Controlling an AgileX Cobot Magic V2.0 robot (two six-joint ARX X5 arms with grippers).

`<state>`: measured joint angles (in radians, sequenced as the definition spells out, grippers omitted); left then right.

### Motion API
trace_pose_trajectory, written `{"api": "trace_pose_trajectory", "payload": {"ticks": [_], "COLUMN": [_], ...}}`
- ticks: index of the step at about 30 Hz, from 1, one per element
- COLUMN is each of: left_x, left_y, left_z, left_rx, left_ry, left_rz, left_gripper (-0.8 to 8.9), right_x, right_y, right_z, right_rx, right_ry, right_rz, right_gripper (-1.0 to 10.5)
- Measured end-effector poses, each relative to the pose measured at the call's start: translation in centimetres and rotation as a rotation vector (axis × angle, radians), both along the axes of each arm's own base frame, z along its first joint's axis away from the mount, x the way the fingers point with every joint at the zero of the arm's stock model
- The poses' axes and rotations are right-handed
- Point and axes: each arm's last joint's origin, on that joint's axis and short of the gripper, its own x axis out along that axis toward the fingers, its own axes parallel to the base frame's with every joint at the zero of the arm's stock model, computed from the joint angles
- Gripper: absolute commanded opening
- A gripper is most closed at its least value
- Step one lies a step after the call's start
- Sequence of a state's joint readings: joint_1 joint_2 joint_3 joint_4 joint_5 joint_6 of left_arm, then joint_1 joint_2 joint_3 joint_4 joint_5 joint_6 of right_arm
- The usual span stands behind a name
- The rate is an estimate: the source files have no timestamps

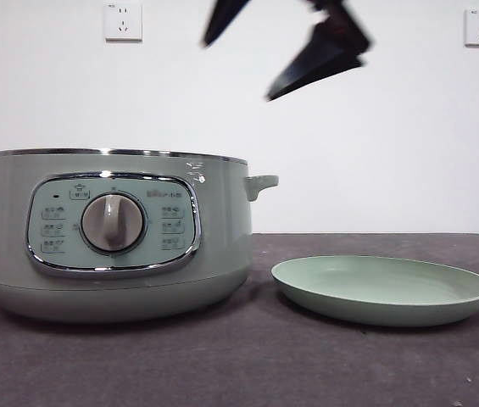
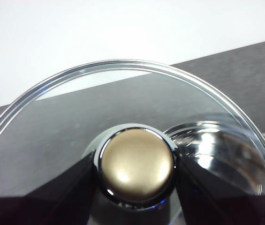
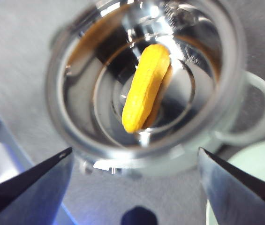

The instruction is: Take the corn out from the steamer,put the corn on the plate,close the lid

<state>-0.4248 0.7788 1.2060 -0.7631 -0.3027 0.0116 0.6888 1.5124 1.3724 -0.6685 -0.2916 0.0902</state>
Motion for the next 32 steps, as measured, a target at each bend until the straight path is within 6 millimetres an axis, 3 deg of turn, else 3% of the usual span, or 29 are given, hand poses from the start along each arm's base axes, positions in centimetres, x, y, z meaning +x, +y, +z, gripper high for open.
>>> {"api": "trace_pose_trajectory", "payload": {"ticks": [8, 15, 20, 23, 30, 32], "left_x": [-3.3, -3.9, -3.8, -3.7, -3.7, -3.6], "left_y": [1.7, 1.9, 1.9, 1.8, 1.8, 1.8], "left_z": [-0.1, -0.2, -0.3, -0.3, -0.3, -0.3], "left_rx": [0.024, 0.028, 0.031, 0.032, 0.032, 0.033], "left_ry": [-0.003, 0.005, 0.013, 0.015, 0.015, 0.017], "left_rz": [0.050, 0.050, 0.049, 0.049, 0.049, 0.049], "left_gripper": [-0.09, -0.09, -0.09, -0.09, -0.09, -0.09], "right_x": [3.7, 6.1, 6.9, 7.4, 7.7, 7.8], "right_y": [7.7, 12.7, 14.2, 14.7, 15.0, 15.0], "right_z": [-0.9, -4.7, -8.2, -9.6, -10.3, -10.3], "right_rx": [-0.192, -0.328, -0.388, -0.396, -0.392, -0.390], "right_ry": [0.032, -0.019, 0.001, 0.002, -0.016, -0.018], "right_rz": [0.075, 0.085, 0.104, 0.106, 0.100, 0.100], "right_gripper": [4.4, 4.4, 4.3, 3.2, -0.1, -0.2]}}
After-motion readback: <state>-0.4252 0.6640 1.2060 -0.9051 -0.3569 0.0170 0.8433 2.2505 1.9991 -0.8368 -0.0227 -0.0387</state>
